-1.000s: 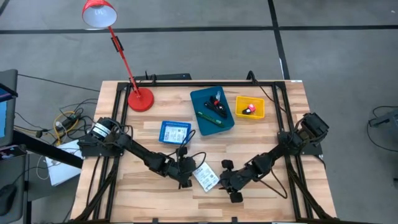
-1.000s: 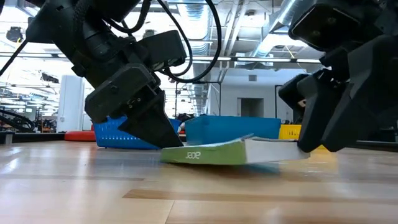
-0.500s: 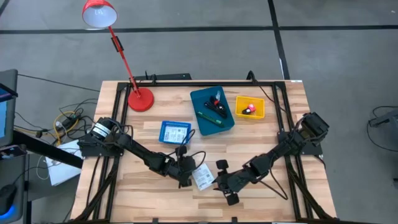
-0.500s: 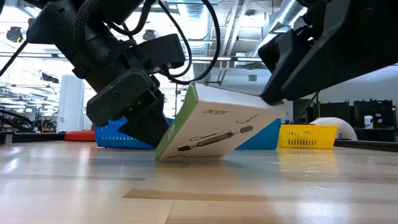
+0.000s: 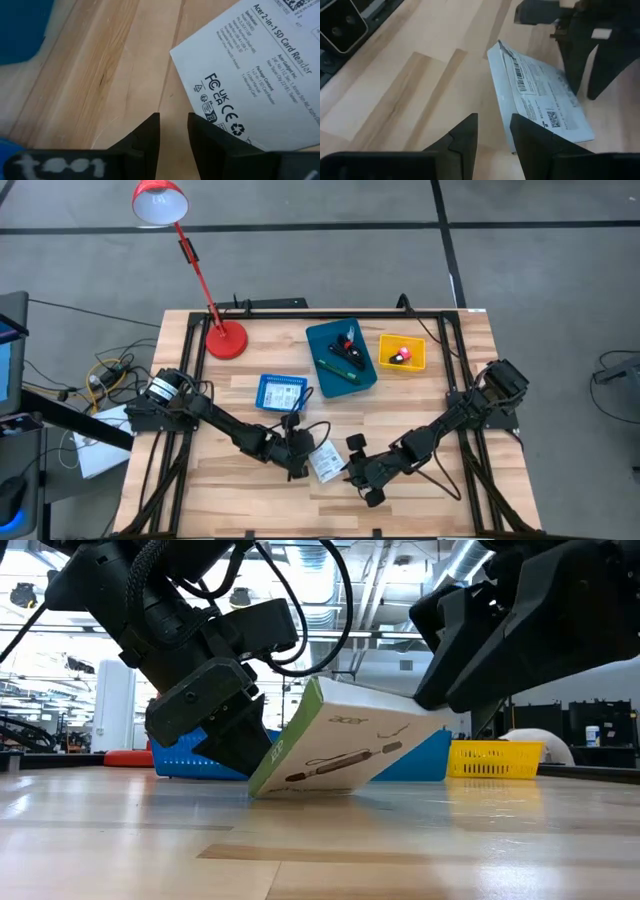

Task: Pick and place items into bin
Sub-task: Put the white card reader box into the blue basket

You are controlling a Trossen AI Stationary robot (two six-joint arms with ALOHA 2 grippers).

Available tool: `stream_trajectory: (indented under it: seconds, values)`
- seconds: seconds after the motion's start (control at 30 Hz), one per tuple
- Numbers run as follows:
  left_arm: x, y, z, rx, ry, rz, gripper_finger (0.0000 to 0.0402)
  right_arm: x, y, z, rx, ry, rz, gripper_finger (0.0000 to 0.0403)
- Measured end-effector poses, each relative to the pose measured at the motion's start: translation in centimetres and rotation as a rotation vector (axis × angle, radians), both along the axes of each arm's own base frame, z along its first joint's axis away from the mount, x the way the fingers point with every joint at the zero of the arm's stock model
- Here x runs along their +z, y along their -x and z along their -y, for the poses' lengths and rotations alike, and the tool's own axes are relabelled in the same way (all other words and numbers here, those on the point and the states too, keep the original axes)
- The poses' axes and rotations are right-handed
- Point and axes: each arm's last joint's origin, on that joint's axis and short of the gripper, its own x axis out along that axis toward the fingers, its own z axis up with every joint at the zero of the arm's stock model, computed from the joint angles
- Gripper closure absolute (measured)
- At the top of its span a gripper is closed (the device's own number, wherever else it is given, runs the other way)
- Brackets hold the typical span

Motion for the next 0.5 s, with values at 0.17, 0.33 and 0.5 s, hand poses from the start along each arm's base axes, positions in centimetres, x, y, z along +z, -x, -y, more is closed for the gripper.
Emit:
stream_trajectory:
  seconds: [0.17, 0.33, 0.5]
  values:
    - [-0.02, 0.03, -0.01, 0.001, -0.002, -0.003, 0.0308, 0.14, -0.10, 0.09, -0.003, 0.056, 0.031, 0.0283]
    - [-0.05, 0.05, -0.03, 0.001, -0.003, -0.007, 0.0308, 0.34, -0.22, 0.21, -0.019, 0.119, 0.065, 0.0283]
    - [-0.08, 0.09, -0.04, 0.001, -0.004, -0.012, 0.0308, 0.67, -0.52, 0.36, -0.048, 0.168, 0.114, 0.0283]
